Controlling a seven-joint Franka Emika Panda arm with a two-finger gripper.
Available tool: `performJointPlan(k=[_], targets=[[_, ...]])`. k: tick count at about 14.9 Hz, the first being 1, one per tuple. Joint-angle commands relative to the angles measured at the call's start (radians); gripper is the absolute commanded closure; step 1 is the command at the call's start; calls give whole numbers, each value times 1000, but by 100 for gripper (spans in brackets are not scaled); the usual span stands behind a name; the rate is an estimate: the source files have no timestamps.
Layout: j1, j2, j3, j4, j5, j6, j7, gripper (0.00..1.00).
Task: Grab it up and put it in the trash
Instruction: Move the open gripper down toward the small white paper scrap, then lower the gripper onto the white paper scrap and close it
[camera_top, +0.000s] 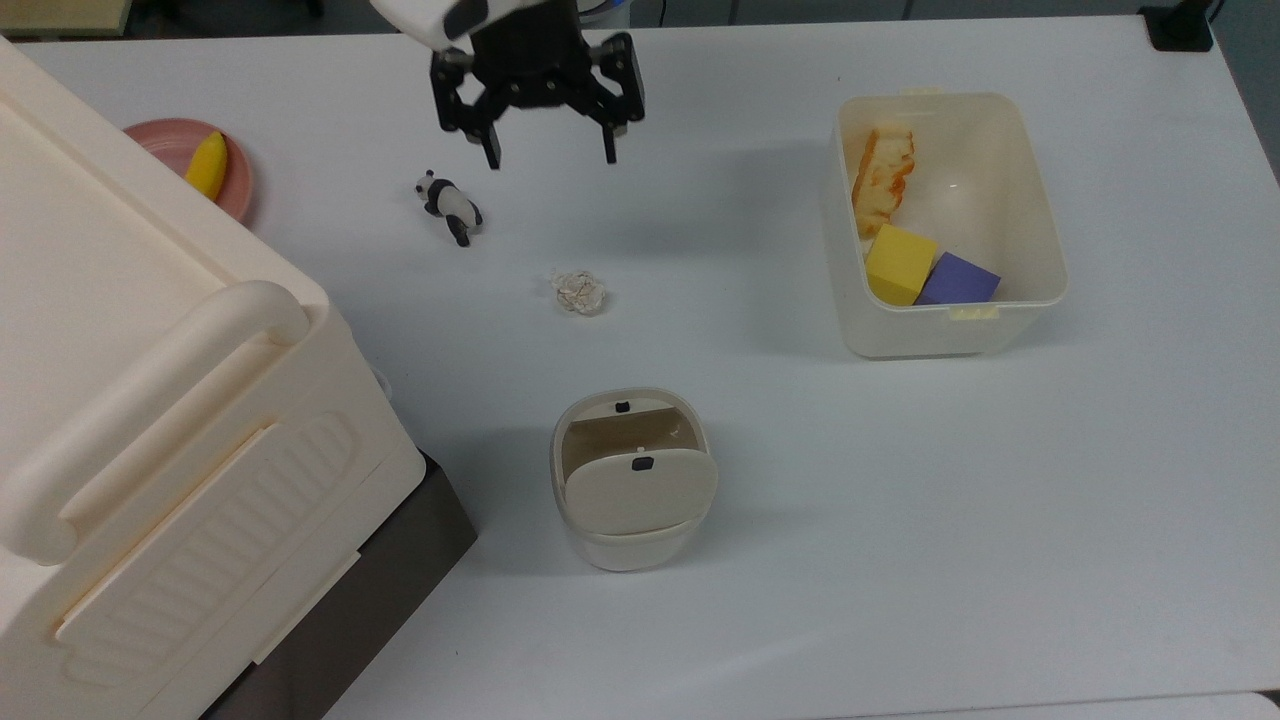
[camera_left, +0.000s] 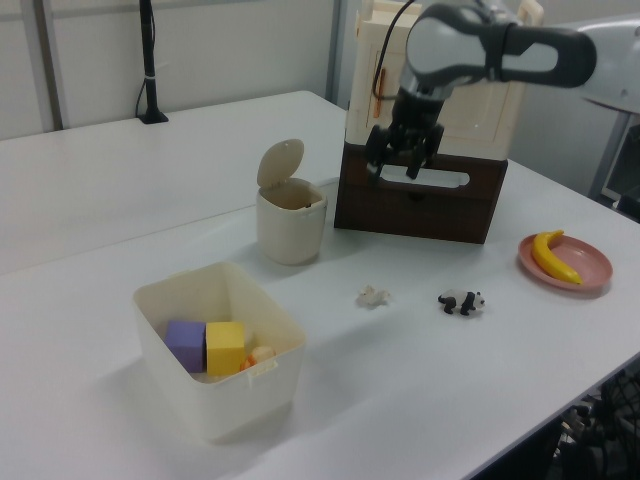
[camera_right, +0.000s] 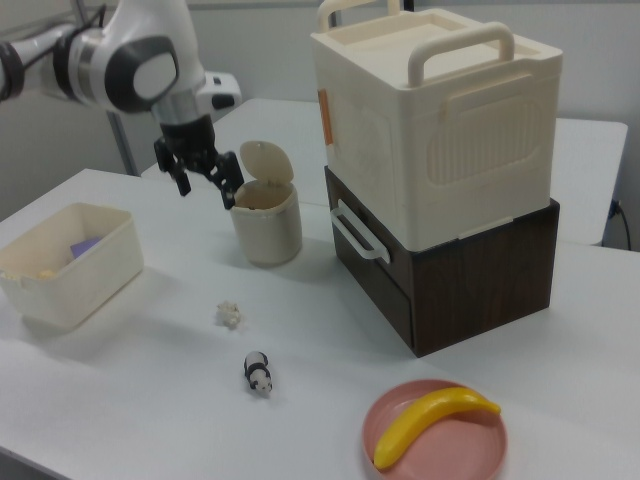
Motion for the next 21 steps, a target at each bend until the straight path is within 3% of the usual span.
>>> performJointPlan(k=[1, 8, 15, 21], targets=[[10, -26, 6, -133, 2, 120, -15, 0], [20, 60, 6, -179, -61, 144, -16, 0], [14, 81, 6, -314, -91, 342, -16, 0], [23, 153, 6, -304, -127, 350, -16, 0]])
